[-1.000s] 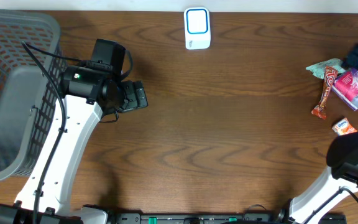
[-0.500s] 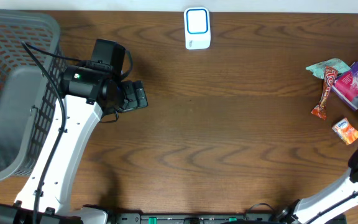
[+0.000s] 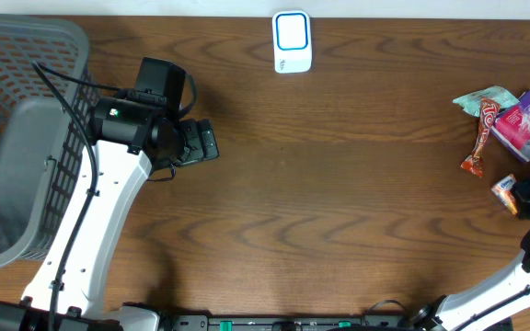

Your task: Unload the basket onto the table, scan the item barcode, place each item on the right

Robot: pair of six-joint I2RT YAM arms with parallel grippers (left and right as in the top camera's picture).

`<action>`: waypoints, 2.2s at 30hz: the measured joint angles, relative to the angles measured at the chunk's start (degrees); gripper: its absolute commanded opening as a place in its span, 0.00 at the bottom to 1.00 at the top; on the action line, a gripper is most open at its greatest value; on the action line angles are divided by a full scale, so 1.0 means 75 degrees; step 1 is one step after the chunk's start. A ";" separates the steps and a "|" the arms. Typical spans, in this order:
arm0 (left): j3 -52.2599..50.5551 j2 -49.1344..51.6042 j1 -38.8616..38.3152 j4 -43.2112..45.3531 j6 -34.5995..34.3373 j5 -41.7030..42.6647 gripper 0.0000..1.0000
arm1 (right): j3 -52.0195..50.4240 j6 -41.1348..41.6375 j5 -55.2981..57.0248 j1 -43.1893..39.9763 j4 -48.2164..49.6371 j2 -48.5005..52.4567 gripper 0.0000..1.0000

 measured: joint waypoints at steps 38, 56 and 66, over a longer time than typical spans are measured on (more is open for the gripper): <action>0.0000 0.0000 0.0000 0.0000 0.0000 0.0000 0.98 | 0.1553 -0.0746 -0.4234 0.0947 -0.2372 -0.5348 0.92; 0.0000 0.0000 0.0000 0.0000 0.0000 0.0000 0.98 | -0.1696 -0.0440 -0.4543 0.4127 -0.2789 -0.9620 0.99; 0.0000 0.0000 0.0000 0.0000 0.0000 0.0000 0.98 | -0.2570 0.0361 -0.4663 0.4147 -0.4494 -0.9719 0.99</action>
